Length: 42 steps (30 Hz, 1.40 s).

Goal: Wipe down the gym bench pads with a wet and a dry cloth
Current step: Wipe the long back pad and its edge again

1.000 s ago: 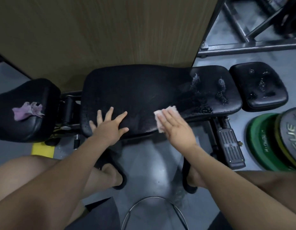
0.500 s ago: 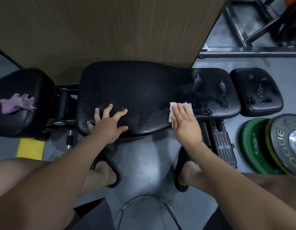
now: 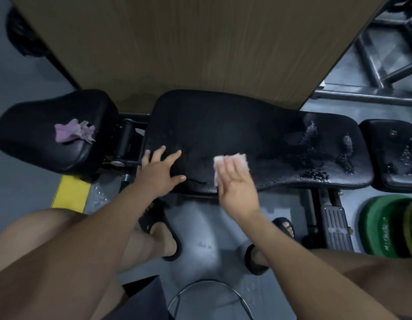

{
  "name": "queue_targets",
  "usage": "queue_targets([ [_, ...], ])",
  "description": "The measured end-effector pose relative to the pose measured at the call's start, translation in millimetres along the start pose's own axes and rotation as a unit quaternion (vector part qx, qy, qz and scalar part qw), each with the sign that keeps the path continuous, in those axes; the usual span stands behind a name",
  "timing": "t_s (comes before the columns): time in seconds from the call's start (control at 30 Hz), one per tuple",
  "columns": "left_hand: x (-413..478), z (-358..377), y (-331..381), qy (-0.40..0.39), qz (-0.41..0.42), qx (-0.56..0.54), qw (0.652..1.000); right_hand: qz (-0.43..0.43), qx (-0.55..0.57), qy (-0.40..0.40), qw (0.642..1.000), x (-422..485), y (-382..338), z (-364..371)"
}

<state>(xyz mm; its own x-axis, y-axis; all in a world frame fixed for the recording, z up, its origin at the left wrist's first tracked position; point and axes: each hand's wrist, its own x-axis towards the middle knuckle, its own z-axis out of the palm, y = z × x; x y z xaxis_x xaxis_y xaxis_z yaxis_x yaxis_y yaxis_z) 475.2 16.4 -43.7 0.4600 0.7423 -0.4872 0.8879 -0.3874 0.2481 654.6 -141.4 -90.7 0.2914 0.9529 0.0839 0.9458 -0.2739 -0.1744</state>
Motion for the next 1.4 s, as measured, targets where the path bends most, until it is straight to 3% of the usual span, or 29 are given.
queue_targets([
  [0.13,3.8,6.5,-7.1,0.006,0.016,0.0,1.0,-0.148,0.009,-0.028,0.989,-4.3,13.8,4.7],
  [0.2,5.9,5.4,-9.5,0.001,0.024,0.0,1.0,-0.157,-0.043,-0.053,0.985,28.9,21.1,1.6],
  [0.33,4.2,-4.1,-15.4,-0.01,0.031,-0.021,0.999,-0.051,-0.029,-0.027,0.998,49.9,-27.9,9.6],
  [0.47,1.4,-3.9,-26.9,0.009,0.046,-0.055,0.997,-0.155,0.06,-0.046,0.985,6.2,-40.1,6.9],
  [0.57,1.7,-1.3,-31.4,0.02,0.054,-0.073,0.996,-0.199,0.007,-0.074,0.977,49.0,-28.4,11.0],
  [0.73,-0.2,-6.1,-33.5,0.02,0.048,-0.089,0.995,-0.119,-0.035,-0.049,0.991,110.7,-64.9,14.6],
  [0.93,1.6,-9.6,-48.0,0.0,0.066,-0.109,0.992,-0.233,0.046,-0.1,0.966,52.6,-53.0,9.3],
  [1.0,1.2,-11.6,-51.4,-0.007,0.07,-0.105,0.992,-0.229,-0.003,-0.09,0.969,87.6,-54.4,15.5],
  [1.1,-0.5,-14.5,-50.1,-0.006,0.065,-0.094,0.993,-0.158,-0.031,-0.08,0.984,125.7,-72.7,20.4],
  [1.23,1.5,-15.3,-37.0,-0.004,0.052,-0.066,0.996,-0.172,-0.009,-0.044,0.984,70.9,-69.9,14.1],
  [1.4,2.6,-16.6,0.4,0.012,0.015,-0.021,1.0,-0.14,0.031,-0.043,0.989,9.1,5.8,-8.8],
])
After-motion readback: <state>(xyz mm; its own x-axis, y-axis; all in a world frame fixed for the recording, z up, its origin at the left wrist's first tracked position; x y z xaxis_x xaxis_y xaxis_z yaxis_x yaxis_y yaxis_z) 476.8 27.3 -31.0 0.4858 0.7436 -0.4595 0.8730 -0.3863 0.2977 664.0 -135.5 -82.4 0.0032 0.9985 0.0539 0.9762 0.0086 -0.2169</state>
